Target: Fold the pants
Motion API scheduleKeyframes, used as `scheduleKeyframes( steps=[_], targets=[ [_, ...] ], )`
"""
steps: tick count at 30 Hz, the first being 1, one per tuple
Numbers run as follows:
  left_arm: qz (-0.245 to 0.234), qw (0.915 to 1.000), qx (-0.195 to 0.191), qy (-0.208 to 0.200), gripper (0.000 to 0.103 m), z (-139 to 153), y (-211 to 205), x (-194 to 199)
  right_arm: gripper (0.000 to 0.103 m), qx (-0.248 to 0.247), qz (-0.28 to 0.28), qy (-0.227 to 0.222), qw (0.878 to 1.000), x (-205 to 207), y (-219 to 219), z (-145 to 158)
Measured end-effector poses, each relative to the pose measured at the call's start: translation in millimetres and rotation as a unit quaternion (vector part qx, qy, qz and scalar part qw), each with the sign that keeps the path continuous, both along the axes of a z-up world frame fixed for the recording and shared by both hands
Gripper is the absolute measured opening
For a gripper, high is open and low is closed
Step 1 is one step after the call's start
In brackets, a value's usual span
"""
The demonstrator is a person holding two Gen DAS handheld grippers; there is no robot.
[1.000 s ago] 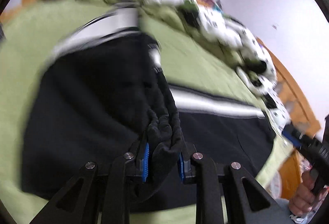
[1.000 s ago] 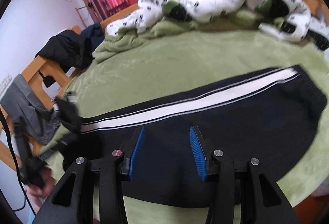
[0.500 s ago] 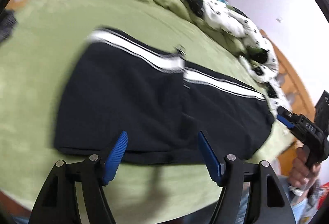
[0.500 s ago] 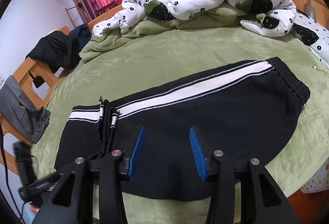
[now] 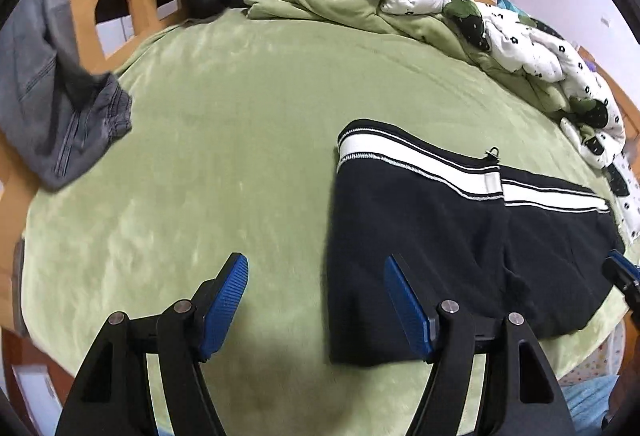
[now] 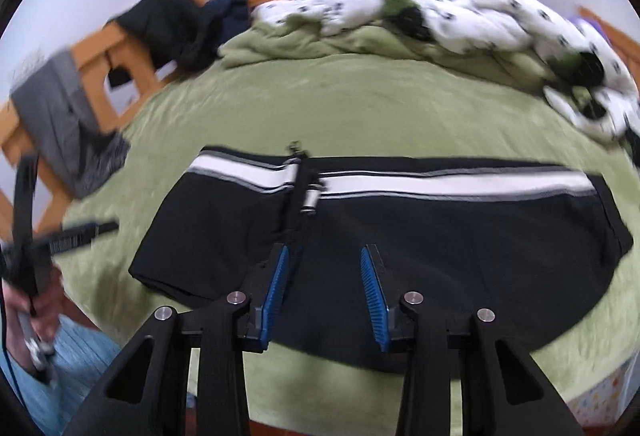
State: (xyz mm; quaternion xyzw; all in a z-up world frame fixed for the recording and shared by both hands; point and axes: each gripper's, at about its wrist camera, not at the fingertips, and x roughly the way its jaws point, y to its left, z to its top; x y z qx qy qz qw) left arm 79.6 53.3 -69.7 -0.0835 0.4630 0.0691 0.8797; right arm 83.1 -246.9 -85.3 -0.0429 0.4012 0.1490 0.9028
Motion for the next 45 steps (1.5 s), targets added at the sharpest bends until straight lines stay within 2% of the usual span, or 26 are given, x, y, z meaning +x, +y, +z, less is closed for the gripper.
scheduleKeyframes(
  steps=[2,4,5,6,9,11,13,15,17,20,22,23,24,27,29,31,32,33,35,36,38,41,45],
  targets=[
    [-0.009,0.9999,-0.012,0.003,0.069,-8,-4,5,0.030,-0.016,0.020,0.005,1.000,8,23,-11],
    [0.003,0.9995,-0.016,0.028,0.069,-17,-2,7,0.030,-0.018,0.031,0.028,0.999,20,37,-27],
    [0.006,0.9995,-0.011,0.030,0.069,-18,-1,6,0.030,-0.016,0.036,0.042,0.998,26,42,-35],
    [0.004,0.9999,-0.001,0.015,0.069,-17,-1,4,0.030,-0.016,0.043,0.055,0.997,32,46,-43],
    [0.023,0.9993,0.028,0.006,0.069,-18,2,5,0.030,-0.011,0.061,0.068,0.996,43,49,-64],
    [0.035,0.9992,0.012,0.013,0.069,-21,7,10,0.029,0.011,0.067,0.080,0.995,48,46,-76],
    [0.043,0.9982,-0.037,0.020,0.069,-27,13,13,0.028,0.041,0.061,0.090,0.993,51,38,-84],
    [0.045,0.9950,-0.084,0.030,0.069,-33,16,14,0.026,0.069,0.060,0.094,0.991,47,36,-86],
    [0.043,0.9933,-0.100,0.038,0.069,-39,17,15,0.026,0.081,0.073,0.094,0.990,42,38,-87],
    [0.044,0.9948,-0.082,0.040,0.069,-45,12,14,0.027,0.058,0.087,0.087,0.991,38,53,-93],
    [0.045,0.9962,-0.062,0.041,0.069,-48,10,11,0.010,0.019,0.087,0.078,0.993,36,63,-97],
    [0.044,0.9966,-0.057,0.041,0.069,-49,10,9,0.009,0.008,0.089,0.072,0.993,35,65,-97],
    [0.041,0.9967,-0.058,0.040,0.069,-49,9,7,0.008,0.014,0.098,0.061,0.993,32,63,-93],
    [0.018,0.9960,-0.078,0.038,0.069,-48,12,1,0.007,0.076,0.080,0.048,0.993,28,35,-72],
    [0.013,0.9955,-0.087,0.034,0.069,-47,16,-3,0.007,0.074,0.077,0.059,0.993,27,27,-72],
    [0.015,0.9955,-0.087,0.034,0.069,-47,21,-7,0.007,0.048,0.096,0.099,0.989,25,31,-87],
    [0.018,0.9954,-0.088,0.034,0.069,-47,23,-8,0.008,0.035,0.102,0.114,0.988,22,36,-96],
    [0.022,0.9950,-0.091,0.033,0.069,-46,26,-10,0.009,0.012,0.105,0.111,0.988,17,42,-102],
    [0.026,0.9941,-0.101,0.030,0.069,-44,31,-14,0.014,0.008,0.111,0.090,0.990,11,45,-99],
    [0.026,0.9938,-0.105,0.027,0.069,-43,33,-15,0.026,0.024,0.111,0.089,0.990,12,42,-93],
    [0.028,0.9935,-0.108,0.022,0.069,-41,35,-16,0.045,0.061,0.105,0.098,0.988,17,36,-89],
    [0.024,0.9934,-0.110,0.020,0.069,-40,33,-17,0.047,0.088,0.066,0.116,0.987,41,34,-92],
    [-0.043,0.9954,-0.084,0.013,0.069,-37,24,-32,0.047,0.070,0.026,0.141,0.987,67,45,-110]
  ],
)
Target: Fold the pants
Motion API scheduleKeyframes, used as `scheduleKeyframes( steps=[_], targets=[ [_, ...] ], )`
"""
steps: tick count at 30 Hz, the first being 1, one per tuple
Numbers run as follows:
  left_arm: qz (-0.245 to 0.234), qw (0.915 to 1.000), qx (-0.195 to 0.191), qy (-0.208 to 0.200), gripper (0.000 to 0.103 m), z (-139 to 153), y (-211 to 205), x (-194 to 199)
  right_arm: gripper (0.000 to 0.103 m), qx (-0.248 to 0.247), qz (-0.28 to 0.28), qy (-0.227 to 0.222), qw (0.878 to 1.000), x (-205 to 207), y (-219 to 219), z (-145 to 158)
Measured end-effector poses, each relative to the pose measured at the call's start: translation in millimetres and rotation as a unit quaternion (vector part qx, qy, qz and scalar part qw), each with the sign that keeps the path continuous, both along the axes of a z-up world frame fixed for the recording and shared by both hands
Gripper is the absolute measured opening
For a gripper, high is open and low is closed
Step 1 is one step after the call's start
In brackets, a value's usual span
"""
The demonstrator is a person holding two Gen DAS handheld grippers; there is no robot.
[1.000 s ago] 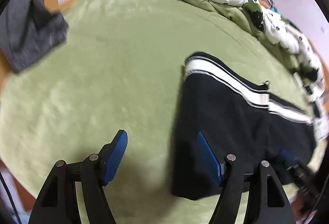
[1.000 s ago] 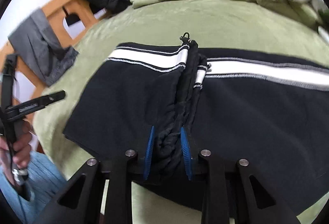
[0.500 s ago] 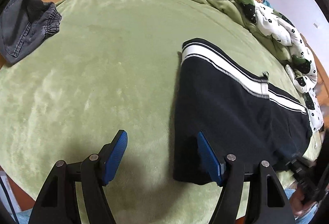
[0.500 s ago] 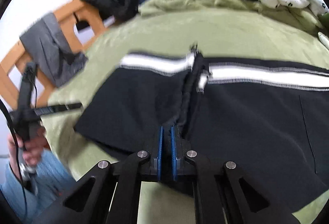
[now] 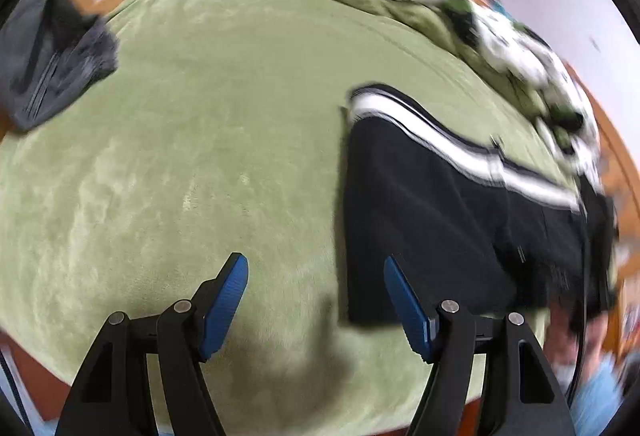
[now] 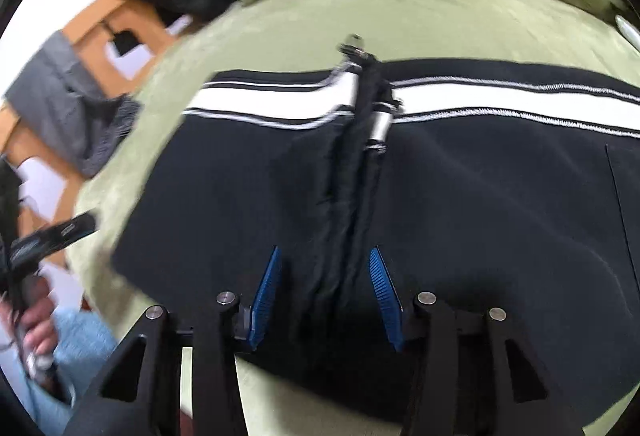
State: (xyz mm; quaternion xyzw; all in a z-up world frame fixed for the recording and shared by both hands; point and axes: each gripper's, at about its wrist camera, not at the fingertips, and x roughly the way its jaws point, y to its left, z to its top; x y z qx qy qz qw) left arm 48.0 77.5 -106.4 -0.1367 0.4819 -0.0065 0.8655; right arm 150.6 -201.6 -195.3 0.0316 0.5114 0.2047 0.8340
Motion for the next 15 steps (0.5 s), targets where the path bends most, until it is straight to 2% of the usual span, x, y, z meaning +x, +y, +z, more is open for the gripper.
scheduleKeyframes(
  steps=[2,5,7,9,10,13,15],
  targets=[
    [-0.036,0.9992,0.014,-0.007,0.069,-2,-6,-11,0.047,0.005,-0.018,0.015,1.000,11,1,-10],
    [-0.072,0.9972,0.017,-0.008,0.069,-13,-17,-24,0.047,0.012,-0.033,0.004,0.999,13,5,-15],
    [-0.070,0.9974,0.020,-0.004,0.068,-23,-22,-25,0.047,0.009,-0.033,-0.004,0.999,13,7,-16],
    [-0.056,0.9983,0.013,-0.002,0.068,-32,-24,-21,0.036,0.003,-0.031,-0.011,0.999,13,8,-16],
    [-0.045,0.9990,0.008,-0.002,0.068,-36,-24,-18,0.034,0.004,-0.028,-0.011,1.000,13,6,-16],
    [-0.033,0.9991,0.028,0.000,0.067,-48,-31,-8,0.034,0.017,-0.033,-0.006,0.999,10,3,-16],
    [-0.027,0.9980,0.056,-0.011,0.067,-51,-39,-6,0.041,0.032,-0.042,-0.001,0.999,10,1,-18]
  ],
)
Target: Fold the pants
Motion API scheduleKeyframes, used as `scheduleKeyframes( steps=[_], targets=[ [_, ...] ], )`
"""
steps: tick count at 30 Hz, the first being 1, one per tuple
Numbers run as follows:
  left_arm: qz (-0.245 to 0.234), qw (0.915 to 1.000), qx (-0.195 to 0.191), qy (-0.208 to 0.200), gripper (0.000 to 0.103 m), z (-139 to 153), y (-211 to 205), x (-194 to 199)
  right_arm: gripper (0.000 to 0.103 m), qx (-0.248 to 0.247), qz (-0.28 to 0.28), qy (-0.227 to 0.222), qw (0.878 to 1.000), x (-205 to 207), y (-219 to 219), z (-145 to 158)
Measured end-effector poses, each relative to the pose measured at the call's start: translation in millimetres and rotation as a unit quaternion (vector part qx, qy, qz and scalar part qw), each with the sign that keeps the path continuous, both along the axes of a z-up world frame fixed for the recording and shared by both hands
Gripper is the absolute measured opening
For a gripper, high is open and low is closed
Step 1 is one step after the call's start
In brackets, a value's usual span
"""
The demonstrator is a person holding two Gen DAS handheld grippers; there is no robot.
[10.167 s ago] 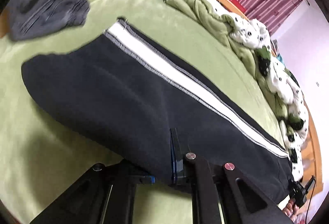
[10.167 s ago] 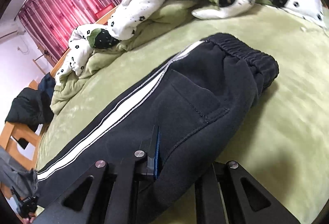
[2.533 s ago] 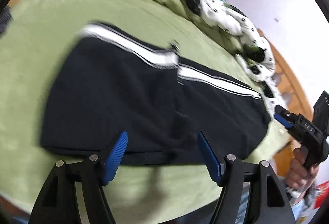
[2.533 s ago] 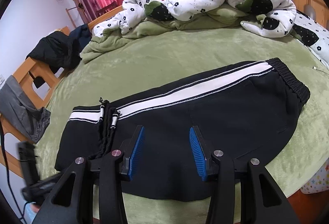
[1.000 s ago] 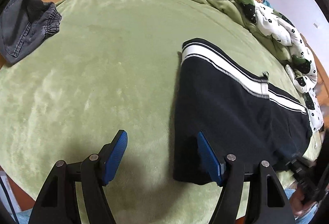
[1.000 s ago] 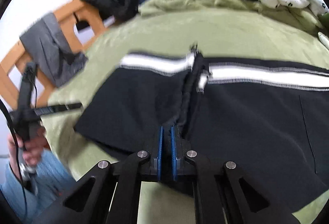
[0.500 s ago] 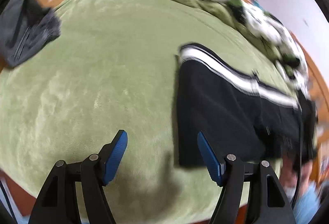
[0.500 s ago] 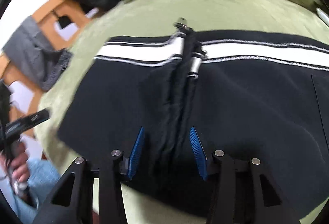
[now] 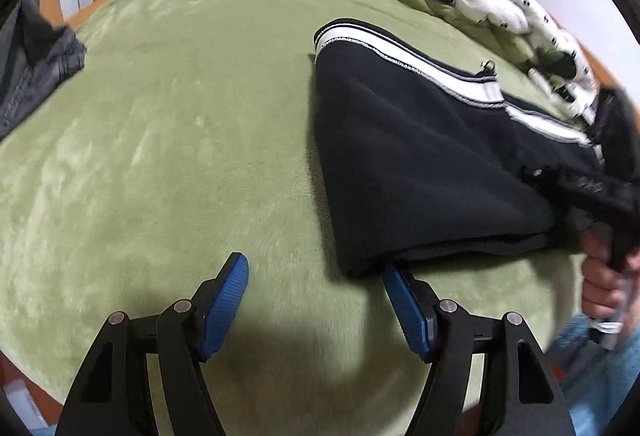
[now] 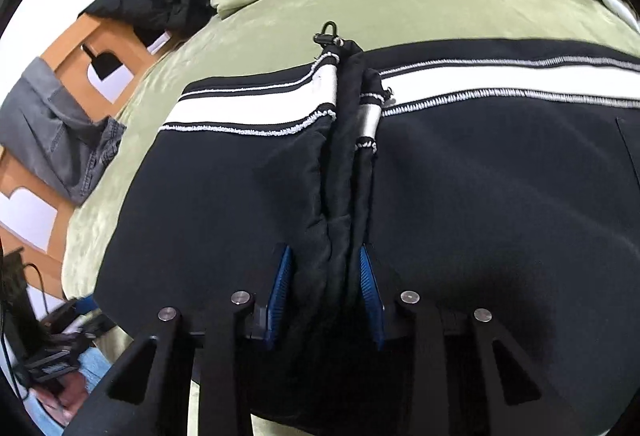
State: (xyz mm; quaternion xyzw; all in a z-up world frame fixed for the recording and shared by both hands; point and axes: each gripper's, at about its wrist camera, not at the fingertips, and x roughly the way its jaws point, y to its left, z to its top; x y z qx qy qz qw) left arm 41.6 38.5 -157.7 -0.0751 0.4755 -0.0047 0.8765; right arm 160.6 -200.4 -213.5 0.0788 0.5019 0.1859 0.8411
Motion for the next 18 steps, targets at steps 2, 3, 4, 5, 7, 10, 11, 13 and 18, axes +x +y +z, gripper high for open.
scheduleKeyframes(
  steps=[2,3,4,5,7,10,11,13,18],
  targets=[
    [0.018,0.9994,0.005,-0.030,0.067,1,-6,1,0.046,0.009,-0.002,0.000,1.000,0,2,-2],
    [0.030,0.9986,0.008,-0.042,0.067,0,-9,2,0.049,0.008,-0.003,-0.004,1.000,0,4,-3],
    [0.044,0.9975,0.020,-0.051,0.067,-3,-12,3,0.049,0.003,-0.003,-0.009,1.000,-2,7,-3],
    [0.053,0.9964,0.028,-0.060,0.066,-5,-15,2,0.042,-0.009,0.001,-0.016,1.000,-3,12,-3],
    [0.067,0.9938,0.040,-0.079,0.059,-6,-18,-2,0.021,-0.043,0.013,-0.037,0.998,-6,20,-2],
    [0.081,0.9920,0.036,-0.090,0.055,-4,-12,-5,0.014,-0.009,0.001,-0.039,0.999,-5,7,5],
    [0.084,0.9921,0.024,-0.089,0.055,-3,-9,-6,0.013,0.007,-0.006,-0.041,0.999,-4,1,10],
    [0.084,0.9927,0.016,-0.085,0.055,-4,-6,-5,0.013,0.012,-0.012,-0.063,0.998,-6,-9,23],
    [0.058,0.9954,0.013,-0.075,0.055,0,-27,-1,0.012,-0.002,-0.019,-0.092,0.996,-8,-25,44]
  ],
)
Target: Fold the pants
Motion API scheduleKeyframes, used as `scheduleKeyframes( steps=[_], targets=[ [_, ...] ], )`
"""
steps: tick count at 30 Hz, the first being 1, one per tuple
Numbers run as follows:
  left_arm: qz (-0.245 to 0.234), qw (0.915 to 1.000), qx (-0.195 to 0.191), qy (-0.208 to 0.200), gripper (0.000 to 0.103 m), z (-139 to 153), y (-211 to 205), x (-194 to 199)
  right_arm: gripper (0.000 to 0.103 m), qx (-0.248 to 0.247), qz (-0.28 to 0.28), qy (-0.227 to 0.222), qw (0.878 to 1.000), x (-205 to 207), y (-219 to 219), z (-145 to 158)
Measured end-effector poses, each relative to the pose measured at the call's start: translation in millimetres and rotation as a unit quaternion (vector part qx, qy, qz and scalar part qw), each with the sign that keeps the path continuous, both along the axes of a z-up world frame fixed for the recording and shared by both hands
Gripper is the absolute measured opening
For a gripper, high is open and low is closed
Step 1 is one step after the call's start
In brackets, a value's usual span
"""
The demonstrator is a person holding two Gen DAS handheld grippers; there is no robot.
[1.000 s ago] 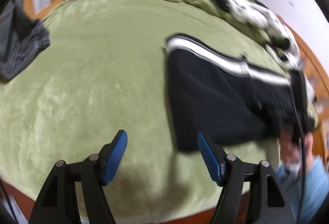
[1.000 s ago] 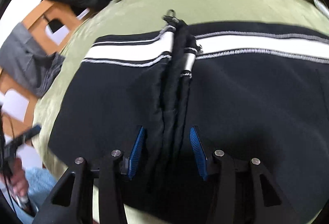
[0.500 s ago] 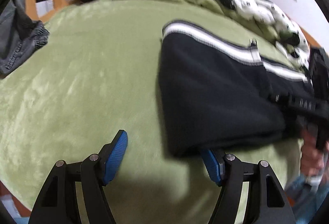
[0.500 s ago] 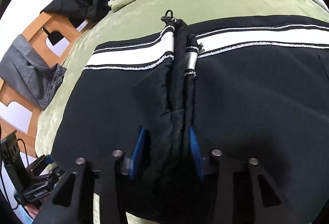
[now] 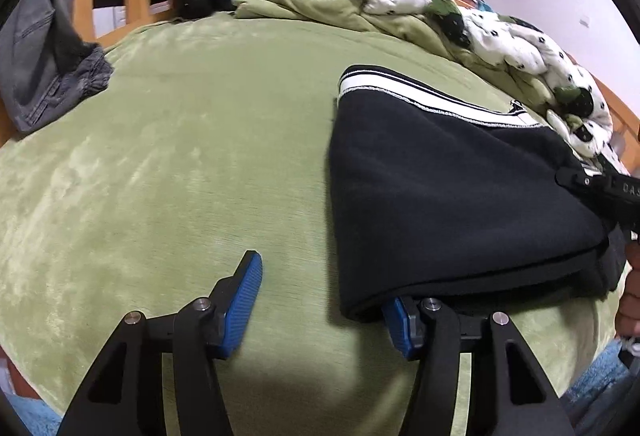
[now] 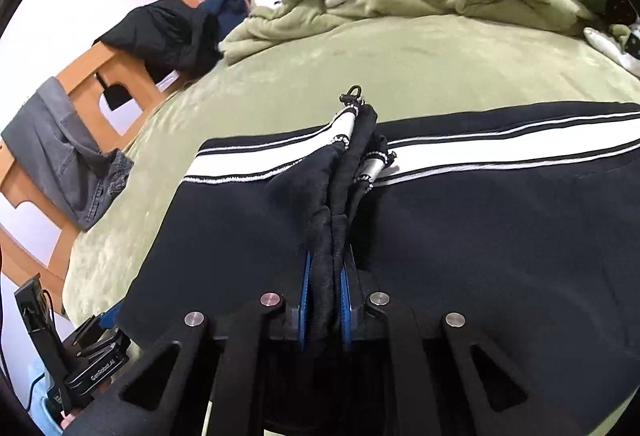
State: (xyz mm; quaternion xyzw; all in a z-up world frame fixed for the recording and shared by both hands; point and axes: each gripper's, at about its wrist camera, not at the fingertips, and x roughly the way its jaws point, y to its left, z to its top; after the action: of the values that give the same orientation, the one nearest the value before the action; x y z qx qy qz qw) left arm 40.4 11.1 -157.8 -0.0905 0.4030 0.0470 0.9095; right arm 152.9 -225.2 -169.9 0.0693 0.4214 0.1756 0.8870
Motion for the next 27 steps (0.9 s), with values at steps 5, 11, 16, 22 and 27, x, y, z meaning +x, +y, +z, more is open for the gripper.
scheduleKeyframes(
  steps=[5,11,16,22,27],
  targets=[
    [-0.012,0.9999,0.000,0.011,0.055,2,-13,2,0.012,-0.014,-0.028,-0.002,0.999,2,-34,-3],
    [-0.031,0.9989,-0.011,0.034,0.055,4,-15,0,0.016,-0.012,-0.048,0.031,0.998,11,-60,-33],
    [-0.060,0.9946,-0.069,0.049,0.055,24,-1,-24,0.023,-0.046,-0.054,0.028,0.997,-4,-62,-17],
    [-0.063,0.9950,-0.078,0.003,0.055,56,-12,-9,0.023,-0.072,-0.045,-0.059,0.995,-46,-63,26],
    [-0.070,0.9952,-0.059,0.034,0.055,25,-39,26,0.022,-0.105,-0.016,-0.028,0.994,-45,-47,0]
  ],
)
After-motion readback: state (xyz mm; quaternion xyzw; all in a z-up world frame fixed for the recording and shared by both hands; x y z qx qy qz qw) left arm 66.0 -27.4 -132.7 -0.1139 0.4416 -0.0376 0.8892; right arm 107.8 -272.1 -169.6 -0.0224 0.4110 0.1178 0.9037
